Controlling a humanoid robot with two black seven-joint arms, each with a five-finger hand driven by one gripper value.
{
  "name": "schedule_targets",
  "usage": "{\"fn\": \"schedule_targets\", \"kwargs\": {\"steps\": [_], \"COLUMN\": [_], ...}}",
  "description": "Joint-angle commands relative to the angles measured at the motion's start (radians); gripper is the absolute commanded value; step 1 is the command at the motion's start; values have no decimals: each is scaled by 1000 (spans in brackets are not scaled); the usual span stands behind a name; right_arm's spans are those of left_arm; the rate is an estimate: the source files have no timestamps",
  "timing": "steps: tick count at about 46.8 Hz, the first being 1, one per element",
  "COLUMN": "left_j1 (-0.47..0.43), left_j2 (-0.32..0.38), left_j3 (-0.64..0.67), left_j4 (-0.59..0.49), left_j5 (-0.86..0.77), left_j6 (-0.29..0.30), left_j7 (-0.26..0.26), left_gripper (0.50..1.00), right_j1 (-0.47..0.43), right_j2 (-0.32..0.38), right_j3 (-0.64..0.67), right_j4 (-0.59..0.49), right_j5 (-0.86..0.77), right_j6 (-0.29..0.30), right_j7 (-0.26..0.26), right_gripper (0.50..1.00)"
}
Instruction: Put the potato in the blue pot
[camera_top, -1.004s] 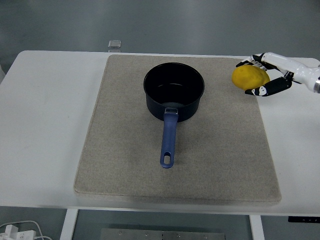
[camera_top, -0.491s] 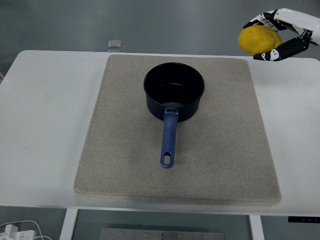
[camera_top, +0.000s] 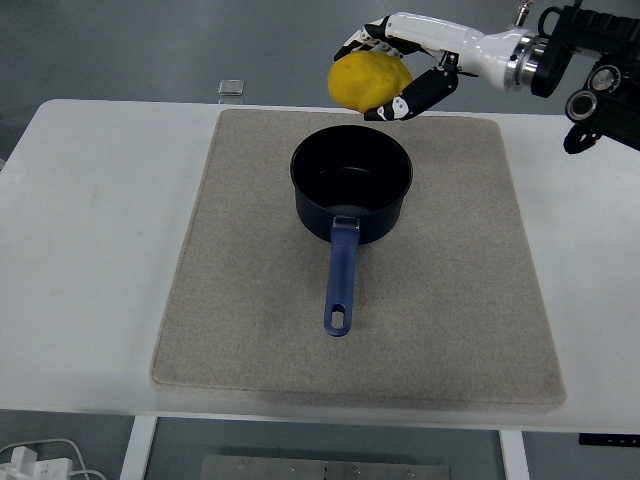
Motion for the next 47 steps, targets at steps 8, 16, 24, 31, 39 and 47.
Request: {"fn": "schedule_targets", "kwargs": {"steps": [8,16,24,31,39,47], "left_j1": [0,0,0,0,-2,0], "left_j2": [0,0,0,0,0,0], "left_j3": [0,0,0,0,0,0], "left_j4": [0,0,0,0,0,0], "left_j5": [0,0,0,0,0,0], "left_j6": [0,0,0,0,0,0], "left_j7": [1,0,1,0,-1,-1], "left_gripper": [1000,1000,1000,1000,1000,1000], "right_j1": [-5,-17,-69,-141,-195,-213], "right_j2": [39,94,189,228,256,275], "right_j3": [-9,-14,-12,-12,-14,-11], "right_j4": [-52,-96,-185,-242,-276,-308], "right_j5": [0,0,-1,-6,-17,-17], "right_j6": [1,1,2,7,7,4], "right_j7": [0,0,0,2,7,8], "right_gripper": [500,500,500,500,500,500]}}
